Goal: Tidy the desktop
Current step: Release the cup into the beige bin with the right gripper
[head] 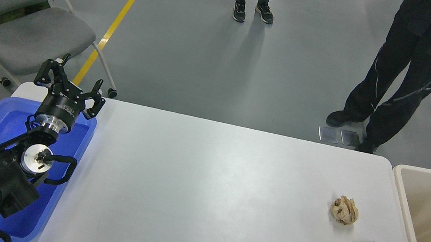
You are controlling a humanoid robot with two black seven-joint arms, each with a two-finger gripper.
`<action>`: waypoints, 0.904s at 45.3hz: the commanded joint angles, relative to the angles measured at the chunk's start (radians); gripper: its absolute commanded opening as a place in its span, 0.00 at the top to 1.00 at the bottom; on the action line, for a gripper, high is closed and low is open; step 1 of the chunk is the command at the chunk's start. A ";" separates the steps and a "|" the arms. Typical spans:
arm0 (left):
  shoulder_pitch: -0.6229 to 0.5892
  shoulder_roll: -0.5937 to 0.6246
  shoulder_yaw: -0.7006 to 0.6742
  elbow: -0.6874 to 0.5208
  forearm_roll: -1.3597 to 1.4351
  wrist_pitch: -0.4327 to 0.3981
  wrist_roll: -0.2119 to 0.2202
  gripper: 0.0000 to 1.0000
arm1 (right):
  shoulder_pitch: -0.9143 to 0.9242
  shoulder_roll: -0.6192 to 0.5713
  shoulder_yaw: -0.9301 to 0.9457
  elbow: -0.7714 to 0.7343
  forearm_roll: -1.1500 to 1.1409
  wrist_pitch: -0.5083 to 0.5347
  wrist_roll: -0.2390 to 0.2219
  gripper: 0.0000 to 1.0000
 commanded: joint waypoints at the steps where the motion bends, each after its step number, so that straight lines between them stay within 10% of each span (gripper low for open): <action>1: 0.000 0.000 0.000 0.001 0.000 0.000 0.000 0.00 | -0.070 0.084 0.005 -0.112 0.115 -0.027 -0.039 1.00; 19: 0.000 0.000 0.000 -0.001 0.000 -0.002 0.000 0.00 | -0.074 0.103 0.007 -0.112 0.165 -0.030 -0.045 1.00; 23: 0.000 0.000 0.000 0.001 0.000 -0.002 0.000 0.00 | -0.073 0.107 0.008 -0.112 0.167 -0.033 -0.045 0.38; 29: 0.000 -0.001 0.000 -0.001 0.000 -0.002 0.000 0.00 | -0.073 0.109 0.013 -0.114 0.213 -0.062 -0.045 0.05; 41: 0.000 0.000 0.000 -0.001 0.000 0.000 0.000 0.00 | -0.062 0.107 0.011 -0.112 0.264 -0.054 -0.045 0.00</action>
